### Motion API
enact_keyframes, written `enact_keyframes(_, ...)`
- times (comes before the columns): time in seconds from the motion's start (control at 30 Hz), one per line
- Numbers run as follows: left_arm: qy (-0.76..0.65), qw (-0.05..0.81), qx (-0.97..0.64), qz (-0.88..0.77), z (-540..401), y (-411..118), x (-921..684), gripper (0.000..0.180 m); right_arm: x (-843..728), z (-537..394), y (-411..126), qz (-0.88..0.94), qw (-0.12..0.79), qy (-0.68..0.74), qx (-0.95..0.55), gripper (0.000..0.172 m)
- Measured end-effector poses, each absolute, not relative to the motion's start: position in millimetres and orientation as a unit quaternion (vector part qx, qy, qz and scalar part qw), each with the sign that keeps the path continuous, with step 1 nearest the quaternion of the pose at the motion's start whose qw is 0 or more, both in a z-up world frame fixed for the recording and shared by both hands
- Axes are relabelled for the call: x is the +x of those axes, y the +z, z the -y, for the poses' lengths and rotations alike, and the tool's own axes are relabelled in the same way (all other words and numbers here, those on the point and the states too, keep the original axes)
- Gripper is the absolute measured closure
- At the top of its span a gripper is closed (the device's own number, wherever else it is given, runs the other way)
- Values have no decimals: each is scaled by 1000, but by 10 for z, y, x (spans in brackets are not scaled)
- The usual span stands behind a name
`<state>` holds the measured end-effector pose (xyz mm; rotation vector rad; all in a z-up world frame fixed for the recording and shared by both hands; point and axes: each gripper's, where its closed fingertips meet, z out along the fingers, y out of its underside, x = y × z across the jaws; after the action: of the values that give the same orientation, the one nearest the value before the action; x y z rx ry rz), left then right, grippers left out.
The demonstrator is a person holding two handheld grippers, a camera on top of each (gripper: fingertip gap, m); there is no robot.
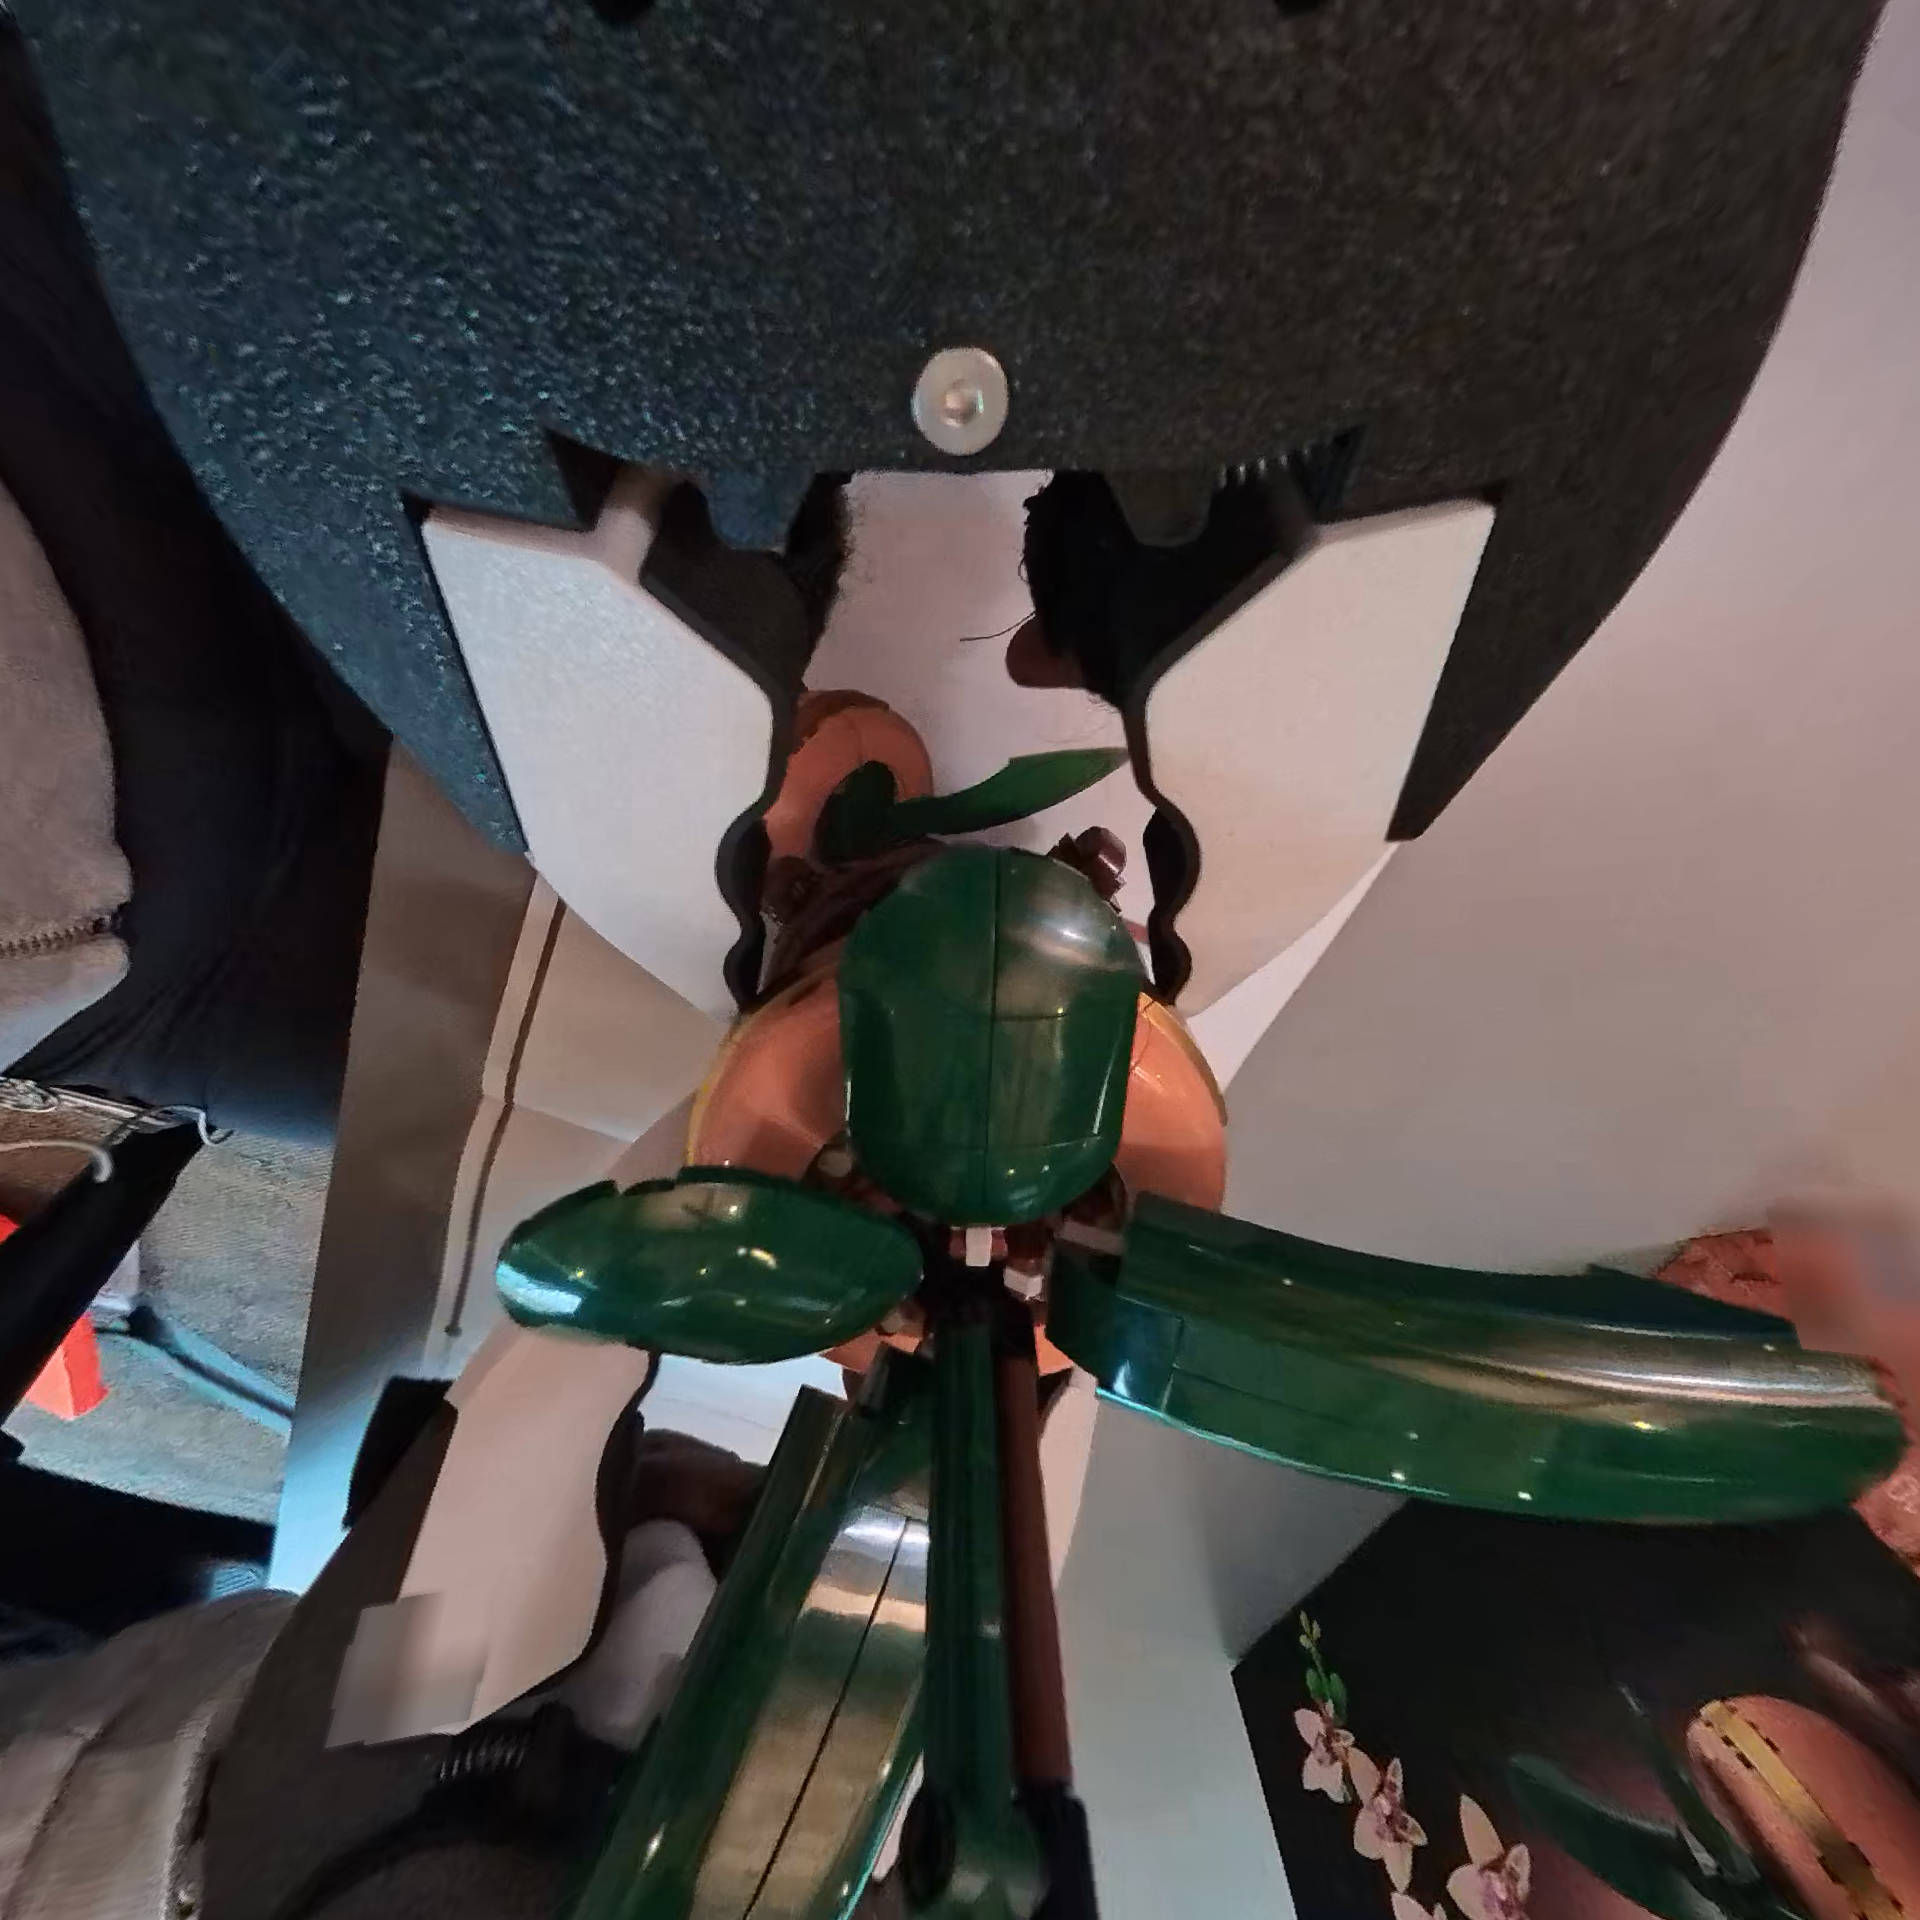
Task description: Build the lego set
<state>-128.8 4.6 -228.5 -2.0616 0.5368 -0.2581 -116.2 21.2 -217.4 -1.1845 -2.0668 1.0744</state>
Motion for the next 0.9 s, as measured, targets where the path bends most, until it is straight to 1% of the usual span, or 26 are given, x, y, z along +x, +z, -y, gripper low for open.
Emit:
enact_keyframes(0.23,-120,483,-833,-241,-43,-2326,-1237,109,-1106,-182,-2194,747,277,398,-455,97)
enact_keyframes(0.47,-84,484,-845,-210,-37,-2362,-1283,109,-1141,-198,-2276,765,251,407,-431,97)
enact_keyframes(0.7,-88,490,-851,-164,0,-2427,-1293,108,-1174,-180,-2310,785,224,422,-396,96)
enact_keyframes(0.77,-87,490,-850,-173,22,-2426,-1261,102,-1101,-234,-2299,791,214,419,-392,82)
enact_keyframes(0.83,-83,493,-848,-178,59,-2418,-1252,91,-961,-386,-2277,794,213,402,-403,70)
enact_keyframes(0.9,-76,507,-842,-170,101,-2342,-1303,88,-759,-584,-2205,785,225,394,-422,69)
